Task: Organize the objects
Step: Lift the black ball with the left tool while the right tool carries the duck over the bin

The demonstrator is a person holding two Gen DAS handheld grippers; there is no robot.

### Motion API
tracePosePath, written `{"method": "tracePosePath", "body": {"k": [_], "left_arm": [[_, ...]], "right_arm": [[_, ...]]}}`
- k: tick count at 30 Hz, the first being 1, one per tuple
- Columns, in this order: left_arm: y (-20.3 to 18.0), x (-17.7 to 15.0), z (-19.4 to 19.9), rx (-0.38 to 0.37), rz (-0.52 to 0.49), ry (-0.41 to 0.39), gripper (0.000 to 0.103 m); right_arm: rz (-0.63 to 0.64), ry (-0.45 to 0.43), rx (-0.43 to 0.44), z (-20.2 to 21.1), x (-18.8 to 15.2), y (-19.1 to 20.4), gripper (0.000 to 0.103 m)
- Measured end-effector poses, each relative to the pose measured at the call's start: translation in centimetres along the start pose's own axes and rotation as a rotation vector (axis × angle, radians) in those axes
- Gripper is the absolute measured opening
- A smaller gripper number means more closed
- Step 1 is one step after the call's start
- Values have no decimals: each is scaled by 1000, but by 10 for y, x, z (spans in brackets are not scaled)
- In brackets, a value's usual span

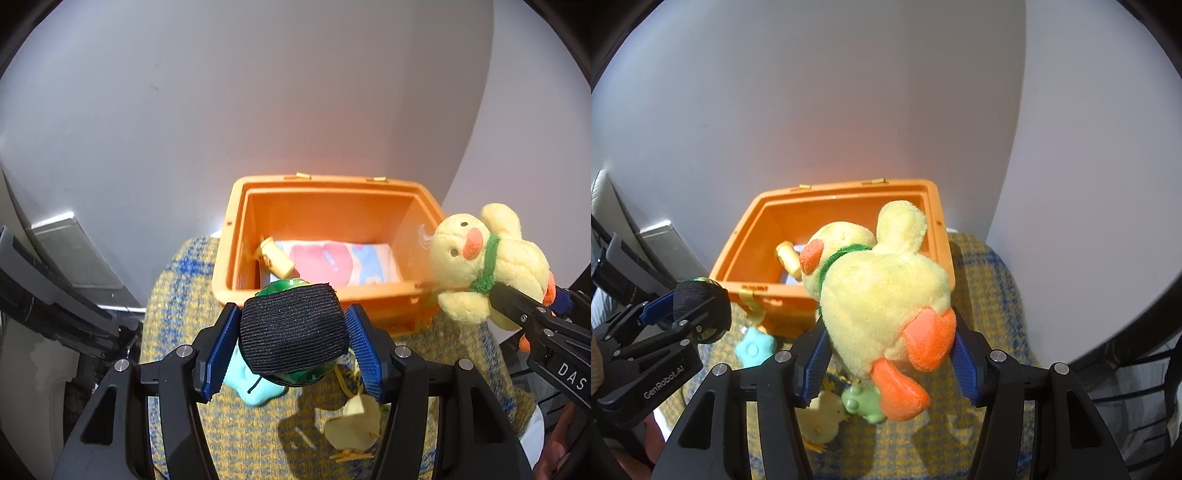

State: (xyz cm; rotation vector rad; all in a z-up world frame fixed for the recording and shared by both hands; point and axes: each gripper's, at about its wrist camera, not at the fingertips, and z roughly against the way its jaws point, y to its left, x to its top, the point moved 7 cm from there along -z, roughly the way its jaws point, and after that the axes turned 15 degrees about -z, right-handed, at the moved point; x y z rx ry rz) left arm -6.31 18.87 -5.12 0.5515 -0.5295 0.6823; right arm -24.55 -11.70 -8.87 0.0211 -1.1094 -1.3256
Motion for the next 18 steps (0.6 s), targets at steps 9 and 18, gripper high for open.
{"method": "tracePosePath", "body": {"k": [9,18], "left_arm": [[4,34,-8,-28,-49,-50,59],[4,53,-41,-71,-77,-26,59]], "right_arm": [[1,-31,11,-5,29,8,58],[-2,-31,21,-24,48,17,58]]}}
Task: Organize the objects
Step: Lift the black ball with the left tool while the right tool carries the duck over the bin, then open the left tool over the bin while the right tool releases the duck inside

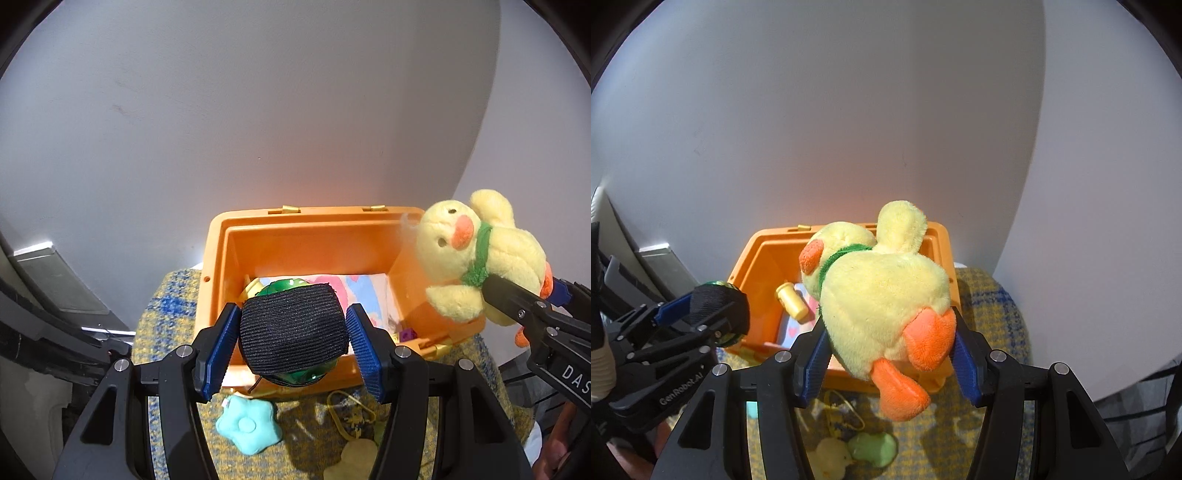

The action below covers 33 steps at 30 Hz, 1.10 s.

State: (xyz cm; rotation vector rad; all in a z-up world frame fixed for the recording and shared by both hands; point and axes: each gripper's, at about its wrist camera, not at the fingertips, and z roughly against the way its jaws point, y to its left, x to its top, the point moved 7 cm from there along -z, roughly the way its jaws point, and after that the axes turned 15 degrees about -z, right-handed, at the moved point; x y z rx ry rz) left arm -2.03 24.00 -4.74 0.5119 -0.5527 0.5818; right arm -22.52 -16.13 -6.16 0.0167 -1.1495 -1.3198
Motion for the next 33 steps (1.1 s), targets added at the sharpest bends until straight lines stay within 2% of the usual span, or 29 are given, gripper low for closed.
{"method": "tracePosePath", "body": {"k": [5,17,23,27,31,33], "left_arm": [[0,10,-23,-19,-20,6,59],[7,10,-58,-74,-29,32,59],[8,6,-64,-93,-48,36,60],[13,8,-55,-62,-62,7,89],[18,13,-52,-35,-64,-1,102],[20,11,-48,-31,-56,-5,103]], "right_arm": [[-3,16,2,-17,6,6,58],[-9,80,-1,-59,7,8,59],[-13,88,-15,-63,2,9,67],[-27,64,-42,-56,1,4,85],[-37,56,-55,-47,-2,1,89],[-41,53,-59,-41,0,-5,92]]}}
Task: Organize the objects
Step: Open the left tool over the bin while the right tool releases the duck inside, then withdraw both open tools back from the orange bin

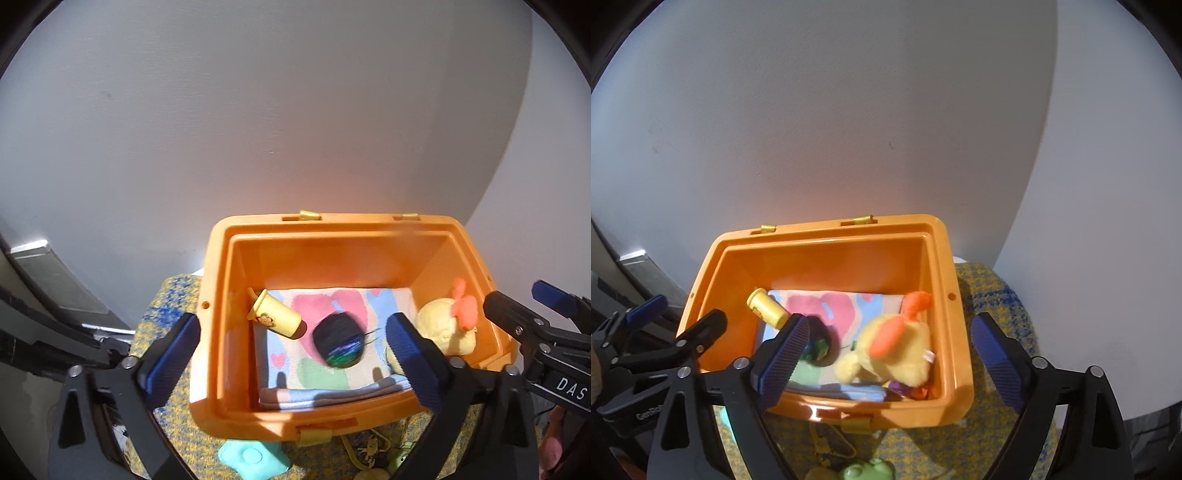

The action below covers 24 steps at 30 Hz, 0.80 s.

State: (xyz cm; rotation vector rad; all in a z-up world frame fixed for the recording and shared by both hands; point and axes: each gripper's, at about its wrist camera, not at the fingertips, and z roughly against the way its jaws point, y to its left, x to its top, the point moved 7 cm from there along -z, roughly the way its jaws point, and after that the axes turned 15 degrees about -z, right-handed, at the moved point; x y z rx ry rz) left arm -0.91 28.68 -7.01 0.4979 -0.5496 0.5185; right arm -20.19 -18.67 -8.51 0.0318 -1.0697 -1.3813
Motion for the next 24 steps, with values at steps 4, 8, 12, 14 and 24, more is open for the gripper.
{"method": "tracePosePath", "body": {"k": [4,8,12,14,24], "left_arm": [[-2,-2,14,-7,1,1,103],[-6,-8,28,-16,-13,-12,103],[-8,-12,44,-18,-26,-26,103],[-9,-15,53,-17,-31,-35,103],[-17,-33,85,-103,-173,-114,103]], "right_arm": [[-2,0,-7,0,10,-11,93],[-1,-9,-10,7,5,-10,93],[-5,-21,-9,18,0,-12,93],[-5,-27,-10,24,-4,-13,93],[1,-39,-9,50,-24,-18,93]]}}
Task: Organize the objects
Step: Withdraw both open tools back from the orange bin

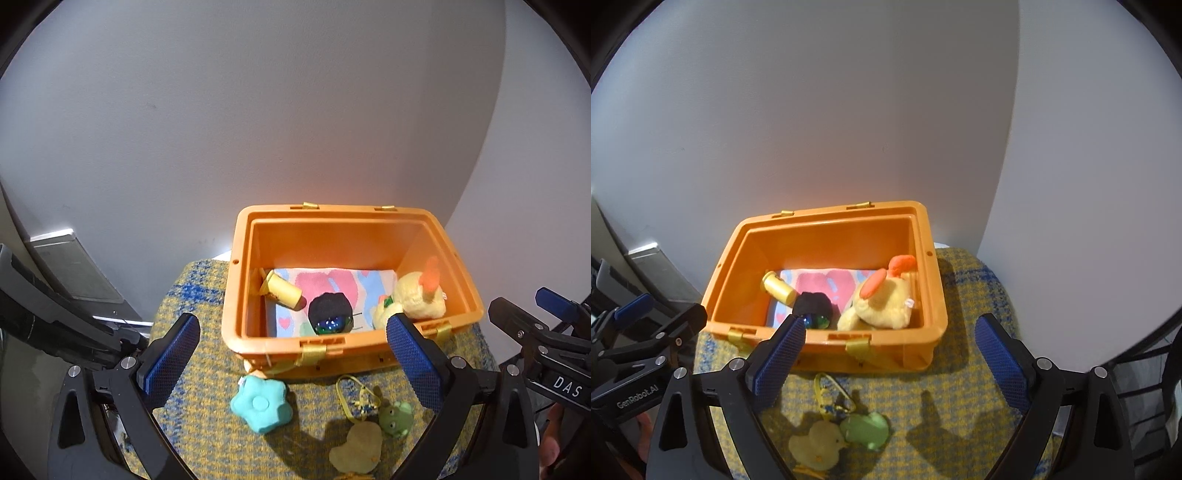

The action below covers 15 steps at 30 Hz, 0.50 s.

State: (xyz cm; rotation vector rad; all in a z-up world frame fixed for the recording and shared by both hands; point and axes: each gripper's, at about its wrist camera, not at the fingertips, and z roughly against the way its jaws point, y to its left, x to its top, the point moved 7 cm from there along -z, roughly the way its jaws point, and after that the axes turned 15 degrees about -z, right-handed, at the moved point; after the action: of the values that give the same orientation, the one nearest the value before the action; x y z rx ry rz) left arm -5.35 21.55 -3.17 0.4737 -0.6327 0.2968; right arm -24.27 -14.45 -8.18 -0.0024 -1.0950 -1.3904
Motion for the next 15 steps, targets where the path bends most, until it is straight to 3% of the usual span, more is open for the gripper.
{"method": "tracePosePath", "body": {"k": [15], "left_arm": [[-16,-28,13,-45,-41,-13,103]], "right_arm": [[-1,12,-17,15,-26,-17,93]]}}
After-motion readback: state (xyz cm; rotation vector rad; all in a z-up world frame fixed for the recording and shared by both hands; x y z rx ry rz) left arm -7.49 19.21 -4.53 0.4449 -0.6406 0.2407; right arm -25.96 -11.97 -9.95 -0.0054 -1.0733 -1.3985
